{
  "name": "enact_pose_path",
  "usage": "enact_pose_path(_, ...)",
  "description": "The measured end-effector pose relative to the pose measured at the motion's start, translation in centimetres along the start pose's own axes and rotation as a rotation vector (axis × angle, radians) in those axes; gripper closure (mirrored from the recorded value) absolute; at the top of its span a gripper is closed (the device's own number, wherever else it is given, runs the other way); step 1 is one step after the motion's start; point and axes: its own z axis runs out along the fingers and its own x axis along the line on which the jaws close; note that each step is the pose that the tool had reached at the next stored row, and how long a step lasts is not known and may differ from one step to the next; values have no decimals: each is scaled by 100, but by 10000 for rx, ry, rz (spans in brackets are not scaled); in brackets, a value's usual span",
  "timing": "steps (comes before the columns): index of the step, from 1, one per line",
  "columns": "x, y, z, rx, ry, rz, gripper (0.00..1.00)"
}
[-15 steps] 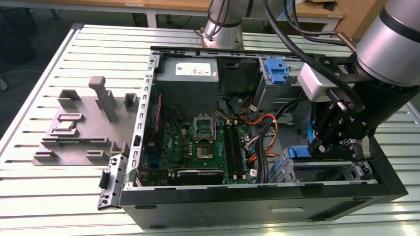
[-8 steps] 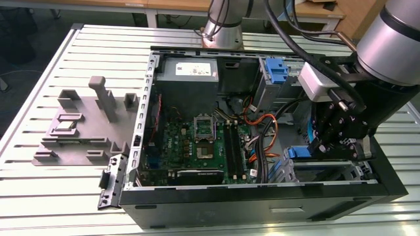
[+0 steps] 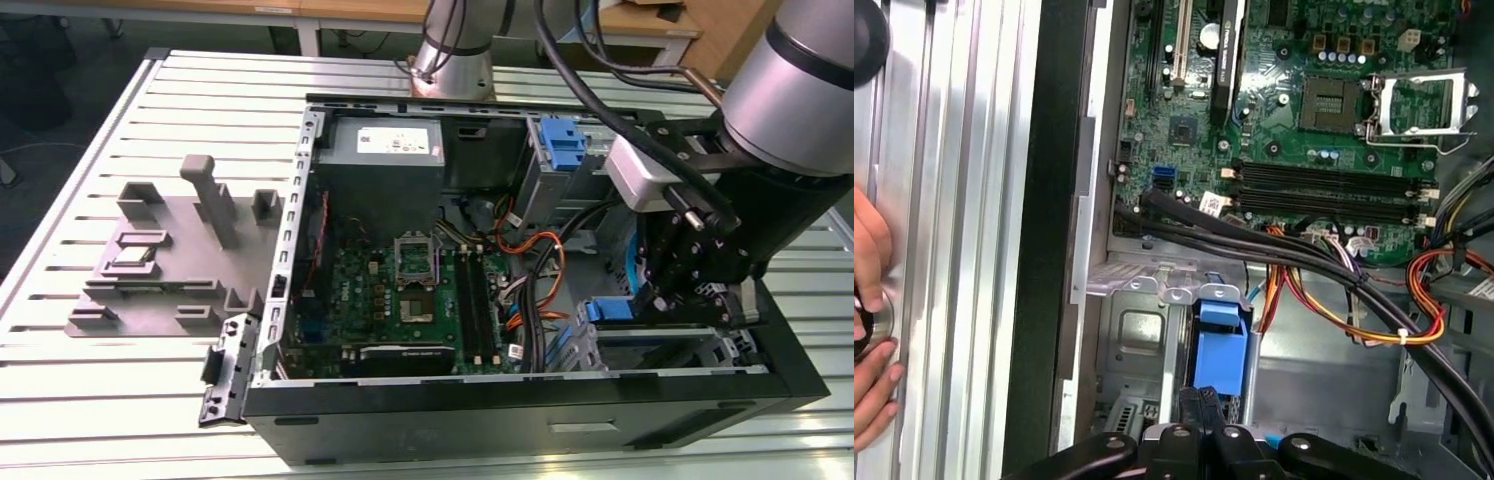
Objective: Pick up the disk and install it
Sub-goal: 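Insert the first disk wire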
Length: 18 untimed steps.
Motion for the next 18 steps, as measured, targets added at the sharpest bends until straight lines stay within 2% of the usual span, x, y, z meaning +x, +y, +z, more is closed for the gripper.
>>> enact_pose_path(3, -1, 1, 3, 8, -2, -125, 90)
enact_pose_path(11, -1, 1, 16, 58, -50, -1497, 90)
enact_pose_path(18, -1, 0, -11, 68, -52, -1568, 90)
